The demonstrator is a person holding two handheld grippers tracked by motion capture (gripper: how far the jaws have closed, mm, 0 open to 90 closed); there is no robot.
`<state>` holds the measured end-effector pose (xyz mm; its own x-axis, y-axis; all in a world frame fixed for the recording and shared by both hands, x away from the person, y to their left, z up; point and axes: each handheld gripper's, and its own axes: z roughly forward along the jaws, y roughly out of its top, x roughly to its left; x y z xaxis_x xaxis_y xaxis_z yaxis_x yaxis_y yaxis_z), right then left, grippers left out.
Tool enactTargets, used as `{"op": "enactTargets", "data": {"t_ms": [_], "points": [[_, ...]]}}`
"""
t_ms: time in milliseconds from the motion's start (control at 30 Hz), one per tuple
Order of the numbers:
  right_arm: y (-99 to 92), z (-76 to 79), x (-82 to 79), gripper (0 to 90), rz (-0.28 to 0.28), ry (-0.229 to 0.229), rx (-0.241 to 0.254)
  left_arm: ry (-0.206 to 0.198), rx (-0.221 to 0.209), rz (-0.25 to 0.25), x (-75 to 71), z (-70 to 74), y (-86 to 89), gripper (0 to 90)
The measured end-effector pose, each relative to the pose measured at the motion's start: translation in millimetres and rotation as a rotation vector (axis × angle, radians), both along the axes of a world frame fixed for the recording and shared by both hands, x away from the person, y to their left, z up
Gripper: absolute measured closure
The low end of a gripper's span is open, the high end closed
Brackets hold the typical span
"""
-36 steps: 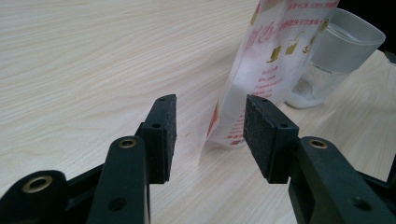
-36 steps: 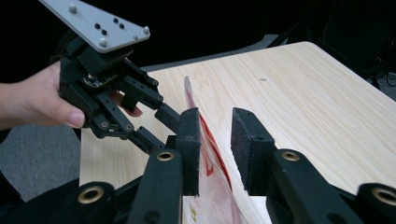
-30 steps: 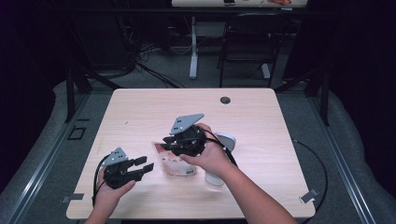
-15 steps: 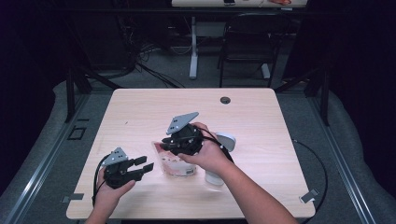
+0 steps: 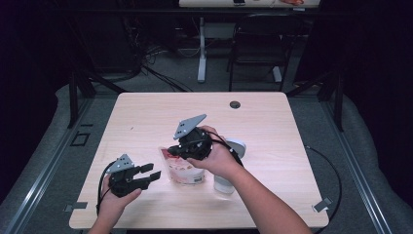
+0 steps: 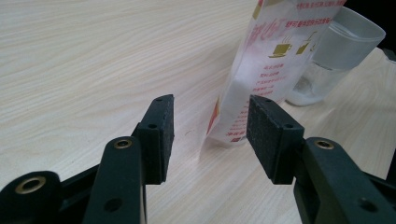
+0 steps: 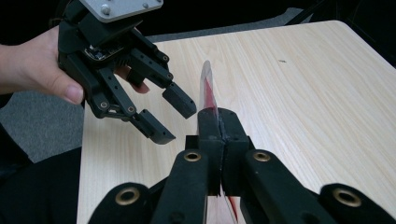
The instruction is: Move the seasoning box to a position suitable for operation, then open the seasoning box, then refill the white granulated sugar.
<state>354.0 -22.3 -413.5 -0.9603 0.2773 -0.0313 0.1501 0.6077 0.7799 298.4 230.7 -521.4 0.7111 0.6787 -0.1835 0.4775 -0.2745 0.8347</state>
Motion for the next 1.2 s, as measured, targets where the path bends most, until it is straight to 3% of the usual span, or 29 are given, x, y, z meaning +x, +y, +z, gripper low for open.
{"op": "enactTargets", "data": {"t_ms": [500, 833, 1200], "points": [[-11.3, 1.2, -2.2, 90.0, 0.022, 0.009, 0.021, -0.010, 0.011, -0.011, -0.3, -1.6, -2.8, 47.6], [-15.4, 2.3, -5.5, 90.0, 0.028, 0.020, 0.030, 0.012, 0.033, -0.048, 0.3, -7.6, -8.8, 43.8], [-19.0, 5.4, -9.0, 90.0, 0.038, 0.011, 0.052, 0.003, 0.046, -0.077, -0.1, -12.0, -12.9, 39.5]]}}
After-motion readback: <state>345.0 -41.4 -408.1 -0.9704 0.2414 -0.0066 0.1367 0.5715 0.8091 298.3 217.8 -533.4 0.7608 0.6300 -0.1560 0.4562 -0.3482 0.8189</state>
